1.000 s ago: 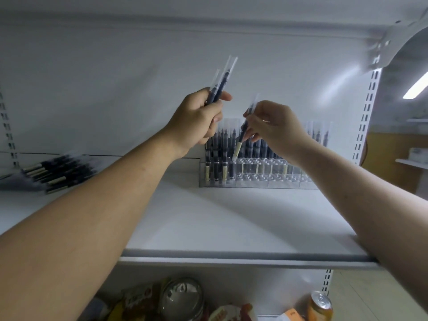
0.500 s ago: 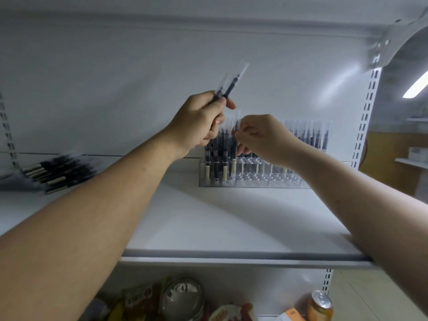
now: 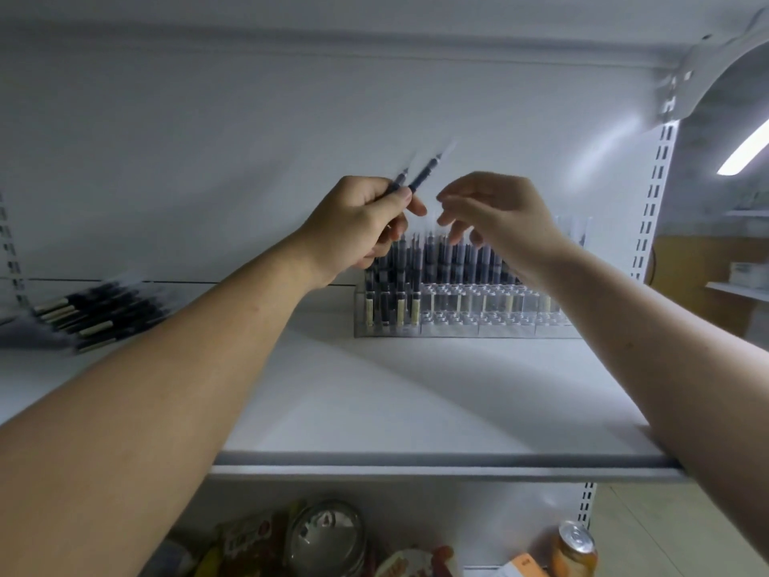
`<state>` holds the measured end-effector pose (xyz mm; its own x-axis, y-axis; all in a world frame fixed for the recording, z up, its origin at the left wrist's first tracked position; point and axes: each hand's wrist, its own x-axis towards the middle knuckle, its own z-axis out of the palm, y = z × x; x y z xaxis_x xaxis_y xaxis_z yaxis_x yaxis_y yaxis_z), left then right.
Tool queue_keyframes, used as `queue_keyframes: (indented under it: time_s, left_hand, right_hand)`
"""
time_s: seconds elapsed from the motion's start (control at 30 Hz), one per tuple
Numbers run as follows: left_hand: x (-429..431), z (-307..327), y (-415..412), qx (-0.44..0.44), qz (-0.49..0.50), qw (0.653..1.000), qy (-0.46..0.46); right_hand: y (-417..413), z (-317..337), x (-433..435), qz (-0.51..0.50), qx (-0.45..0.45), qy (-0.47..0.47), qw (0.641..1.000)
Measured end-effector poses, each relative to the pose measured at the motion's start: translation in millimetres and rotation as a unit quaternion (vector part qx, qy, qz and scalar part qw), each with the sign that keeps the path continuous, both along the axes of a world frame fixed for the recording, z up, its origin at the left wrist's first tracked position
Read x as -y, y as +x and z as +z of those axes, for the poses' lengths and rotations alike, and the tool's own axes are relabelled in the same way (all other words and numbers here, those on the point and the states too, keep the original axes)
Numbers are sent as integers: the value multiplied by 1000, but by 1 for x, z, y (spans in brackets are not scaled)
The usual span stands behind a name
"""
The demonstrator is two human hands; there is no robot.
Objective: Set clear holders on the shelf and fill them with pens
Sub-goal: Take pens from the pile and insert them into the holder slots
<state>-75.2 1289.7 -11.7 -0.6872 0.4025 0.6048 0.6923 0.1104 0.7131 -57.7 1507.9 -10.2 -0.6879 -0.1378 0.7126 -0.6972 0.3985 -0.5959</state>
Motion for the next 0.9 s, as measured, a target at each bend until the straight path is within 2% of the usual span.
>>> queue_keyframes:
  time_s: [0.1, 0.23, 0.6, 0.7, 0.8, 0.87, 0.9]
  left_hand:
    - [-1, 0, 1, 5, 3, 1000, -8]
    - [-2, 0, 1, 11, -3, 1000, -5]
    - [-4, -1, 5, 19, 7, 998, -52]
    - [-4, 1, 7, -29, 33, 996, -84]
    - [-3, 2, 8, -126, 81, 980, -128]
    - [-3, 3, 8, -181, 106, 968, -138]
    - [-2, 3, 8, -201, 114, 963, -139]
  right_hand:
    - [1, 4, 2, 101, 49, -101, 988]
    - [1, 5, 2, 161, 86, -125, 975]
    - [-1, 3, 7, 115, 66, -125, 983]
    - [0, 6, 10, 131, 56, -196, 970]
    - [-1, 11, 6, 117, 35, -291, 949]
    - [-3, 13, 1, 66, 12, -306, 949]
    - [-5, 13, -2, 23, -3, -284, 959]
